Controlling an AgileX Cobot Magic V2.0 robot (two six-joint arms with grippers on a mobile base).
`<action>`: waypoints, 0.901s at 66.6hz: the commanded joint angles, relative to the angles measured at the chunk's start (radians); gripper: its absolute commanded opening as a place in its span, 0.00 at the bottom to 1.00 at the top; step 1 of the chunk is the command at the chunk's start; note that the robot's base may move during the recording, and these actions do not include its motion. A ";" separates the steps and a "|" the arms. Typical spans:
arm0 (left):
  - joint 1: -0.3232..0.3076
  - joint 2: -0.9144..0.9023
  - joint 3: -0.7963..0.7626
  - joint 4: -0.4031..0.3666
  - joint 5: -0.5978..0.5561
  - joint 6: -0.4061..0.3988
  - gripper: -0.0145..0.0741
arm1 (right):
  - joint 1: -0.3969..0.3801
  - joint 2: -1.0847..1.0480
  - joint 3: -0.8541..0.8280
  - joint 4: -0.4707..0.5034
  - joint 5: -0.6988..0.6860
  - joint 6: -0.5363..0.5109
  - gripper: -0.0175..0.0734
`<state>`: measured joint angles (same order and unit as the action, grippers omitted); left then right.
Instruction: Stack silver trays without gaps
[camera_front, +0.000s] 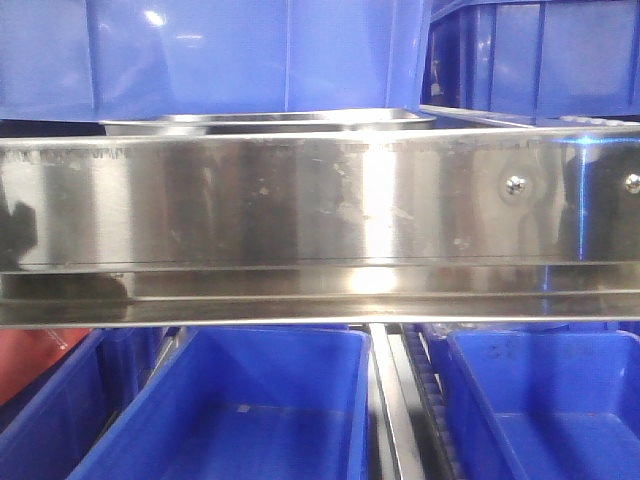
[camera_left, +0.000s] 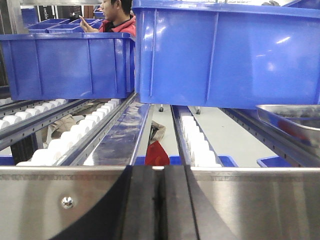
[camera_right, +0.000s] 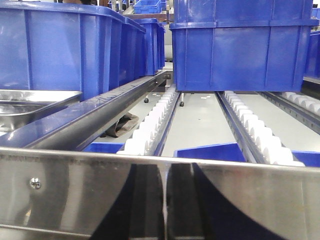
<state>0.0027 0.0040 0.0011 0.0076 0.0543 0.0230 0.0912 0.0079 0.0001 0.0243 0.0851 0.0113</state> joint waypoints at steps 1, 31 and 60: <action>0.004 -0.004 -0.001 0.003 -0.018 -0.008 0.15 | 0.002 -0.008 0.000 -0.001 -0.024 -0.002 0.18; 0.004 -0.004 -0.001 0.003 -0.020 -0.008 0.15 | 0.002 -0.008 0.000 -0.001 -0.024 -0.002 0.18; 0.004 -0.004 -0.001 0.006 -0.133 -0.008 0.15 | 0.000 -0.008 0.000 -0.001 -0.173 -0.002 0.18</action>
<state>0.0027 0.0040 0.0018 0.0076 -0.0125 0.0230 0.0912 0.0079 0.0001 0.0243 0.0206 0.0113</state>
